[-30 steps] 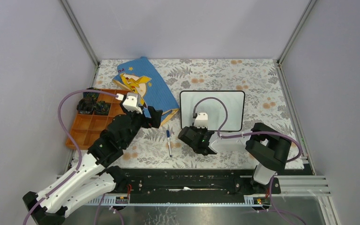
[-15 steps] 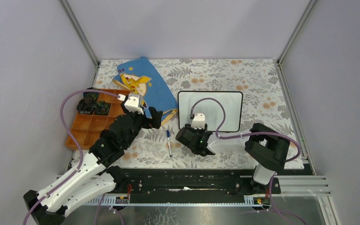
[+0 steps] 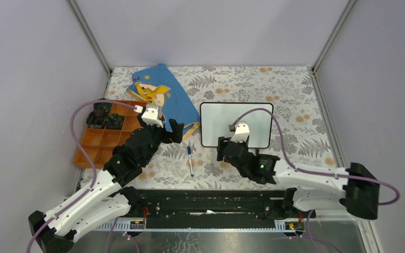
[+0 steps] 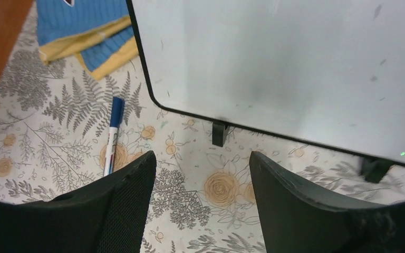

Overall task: Write a sentence on the whiteboard
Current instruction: Move the whiteboard to the center of the board, then open the whiteboard marker at the center of the board.

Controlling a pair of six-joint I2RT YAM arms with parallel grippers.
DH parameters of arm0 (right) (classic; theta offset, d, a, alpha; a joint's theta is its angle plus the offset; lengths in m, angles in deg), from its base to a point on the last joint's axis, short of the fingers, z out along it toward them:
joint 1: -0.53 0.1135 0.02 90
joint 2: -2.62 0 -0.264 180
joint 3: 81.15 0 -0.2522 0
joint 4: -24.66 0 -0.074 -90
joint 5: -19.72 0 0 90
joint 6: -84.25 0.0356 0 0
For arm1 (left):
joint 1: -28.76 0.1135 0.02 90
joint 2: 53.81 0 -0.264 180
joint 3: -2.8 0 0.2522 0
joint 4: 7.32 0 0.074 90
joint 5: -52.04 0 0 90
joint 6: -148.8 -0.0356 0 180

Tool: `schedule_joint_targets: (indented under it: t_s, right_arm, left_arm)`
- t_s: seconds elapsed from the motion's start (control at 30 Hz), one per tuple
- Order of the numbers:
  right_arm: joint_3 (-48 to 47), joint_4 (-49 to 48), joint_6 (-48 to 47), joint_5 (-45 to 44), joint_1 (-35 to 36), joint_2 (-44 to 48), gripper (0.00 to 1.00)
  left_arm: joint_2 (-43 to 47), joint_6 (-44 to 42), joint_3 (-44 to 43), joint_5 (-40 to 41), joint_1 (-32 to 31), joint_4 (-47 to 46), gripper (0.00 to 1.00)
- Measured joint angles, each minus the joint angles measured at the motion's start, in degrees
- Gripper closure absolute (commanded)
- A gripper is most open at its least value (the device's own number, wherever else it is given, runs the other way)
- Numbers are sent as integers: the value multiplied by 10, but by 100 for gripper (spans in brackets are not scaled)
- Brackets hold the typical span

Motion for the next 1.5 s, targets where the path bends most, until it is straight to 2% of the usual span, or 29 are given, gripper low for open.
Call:
schedule_joint_targets:
  t_s: [0.17,0.27,0.37,0.47,0.6,0.8,0.97,1.17,1.5]
  right_arm:
    - [0,18,-90,-37,0,81,28]
    - [5,46,-103,-54,-11,109,28]
    - [40,56,-84,-36,-57,163,27]
    - [108,61,-48,-27,-89,231,24]
    - [154,92,-6,-22,-90,261,22]
    - [174,134,47,-34,-90,301,23]
    - [175,160,79,-55,-90,305,25]
    - [177,168,100,-71,-90,273,27]
    - [205,103,98,-74,-105,210,29]
  left_arm:
    - [-77,15,-37,-20,6,-4,1]
    - [-144,41,-91,-70,45,4,1]
    - [-174,86,-107,-154,136,-6,1]
    - [-177,132,-75,-227,203,-37,1]
    - [-186,158,-39,-296,212,-85,1]
    - [-249,179,-23,-379,234,-208,1]
    - [-321,186,-23,-437,257,-277,1]
    - [-374,188,-26,-485,271,-302,1]
    - [-423,198,-35,-534,271,-359,2]
